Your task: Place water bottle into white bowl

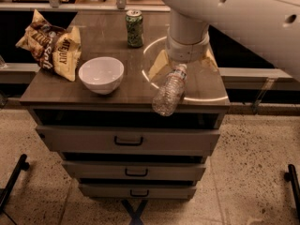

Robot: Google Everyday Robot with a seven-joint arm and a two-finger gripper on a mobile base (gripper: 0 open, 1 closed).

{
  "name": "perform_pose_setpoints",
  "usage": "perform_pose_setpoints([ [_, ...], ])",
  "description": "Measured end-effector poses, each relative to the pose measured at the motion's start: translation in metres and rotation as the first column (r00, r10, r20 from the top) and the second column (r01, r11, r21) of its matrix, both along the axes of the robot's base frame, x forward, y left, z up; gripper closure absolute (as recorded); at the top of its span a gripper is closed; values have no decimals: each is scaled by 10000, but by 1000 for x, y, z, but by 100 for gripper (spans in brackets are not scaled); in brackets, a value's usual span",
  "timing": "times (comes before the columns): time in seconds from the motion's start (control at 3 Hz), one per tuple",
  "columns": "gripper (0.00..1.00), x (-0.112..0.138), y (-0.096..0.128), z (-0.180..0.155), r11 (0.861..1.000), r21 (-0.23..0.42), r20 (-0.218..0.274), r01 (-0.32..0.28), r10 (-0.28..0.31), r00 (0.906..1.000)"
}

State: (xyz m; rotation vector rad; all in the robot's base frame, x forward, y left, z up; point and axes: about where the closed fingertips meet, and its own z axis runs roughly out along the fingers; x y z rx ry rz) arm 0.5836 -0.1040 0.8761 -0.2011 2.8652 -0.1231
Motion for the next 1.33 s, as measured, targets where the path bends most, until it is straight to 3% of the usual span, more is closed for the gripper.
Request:
perform_pose_setpoints([
  [0.67,3,-3,12,-29,9975,35,-537,712,-709,9960],
  [1.0,25,-3,16,-37,9965,396,-923,743,-704,9932],
  [1.33,57,-4,24,-34,9941,1025,-1182,-349,470,9919],
])
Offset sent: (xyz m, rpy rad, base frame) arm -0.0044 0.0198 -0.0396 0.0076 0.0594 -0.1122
